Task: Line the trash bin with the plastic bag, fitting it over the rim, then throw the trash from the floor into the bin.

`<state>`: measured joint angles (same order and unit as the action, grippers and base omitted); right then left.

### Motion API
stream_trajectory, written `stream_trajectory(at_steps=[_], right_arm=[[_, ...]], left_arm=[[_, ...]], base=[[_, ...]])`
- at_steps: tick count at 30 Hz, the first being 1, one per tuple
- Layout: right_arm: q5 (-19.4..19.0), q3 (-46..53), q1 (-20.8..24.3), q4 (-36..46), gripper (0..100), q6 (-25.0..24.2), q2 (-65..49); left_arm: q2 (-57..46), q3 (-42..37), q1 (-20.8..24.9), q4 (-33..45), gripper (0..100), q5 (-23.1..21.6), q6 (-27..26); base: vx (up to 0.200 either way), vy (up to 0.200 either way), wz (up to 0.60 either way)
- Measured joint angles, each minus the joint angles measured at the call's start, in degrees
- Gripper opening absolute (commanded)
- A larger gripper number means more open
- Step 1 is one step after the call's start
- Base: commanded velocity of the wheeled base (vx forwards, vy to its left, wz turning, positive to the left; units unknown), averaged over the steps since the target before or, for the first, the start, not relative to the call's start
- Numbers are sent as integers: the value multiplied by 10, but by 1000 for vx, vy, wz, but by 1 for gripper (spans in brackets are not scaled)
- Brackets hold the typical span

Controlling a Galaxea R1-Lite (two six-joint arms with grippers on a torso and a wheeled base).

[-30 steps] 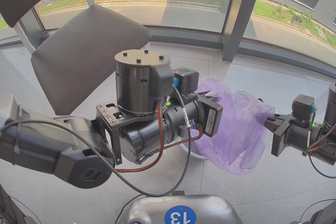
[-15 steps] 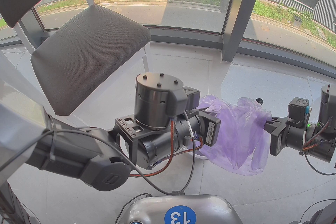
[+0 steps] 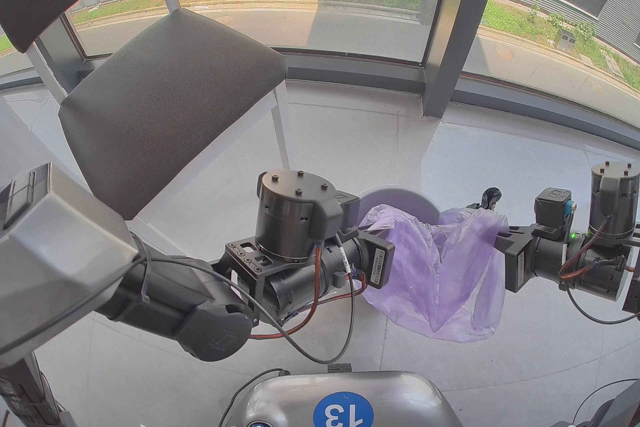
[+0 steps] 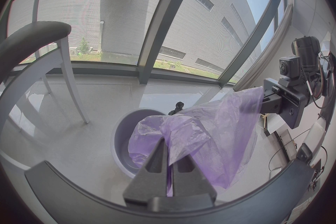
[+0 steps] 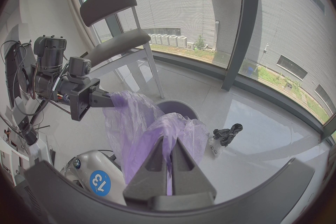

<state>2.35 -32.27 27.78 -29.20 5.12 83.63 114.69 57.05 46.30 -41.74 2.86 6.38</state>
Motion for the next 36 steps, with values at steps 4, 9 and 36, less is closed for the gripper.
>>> stream_trajectory(at_steps=[4,9,36], right_arm=[[-18,-10,-13,-29,0,-2,27],[-21,-33,-31,-68,0,-12,61],[-28,-123,-174,27,0,-31,115]], left_arm=[[6,0,-15,-2,0,-4,1],[17,6,-35,-9,0,-13,2],[51,37,-124,50,0,-20,0]], base=[[0,0,0],[0,0,0],[0,0,0]])
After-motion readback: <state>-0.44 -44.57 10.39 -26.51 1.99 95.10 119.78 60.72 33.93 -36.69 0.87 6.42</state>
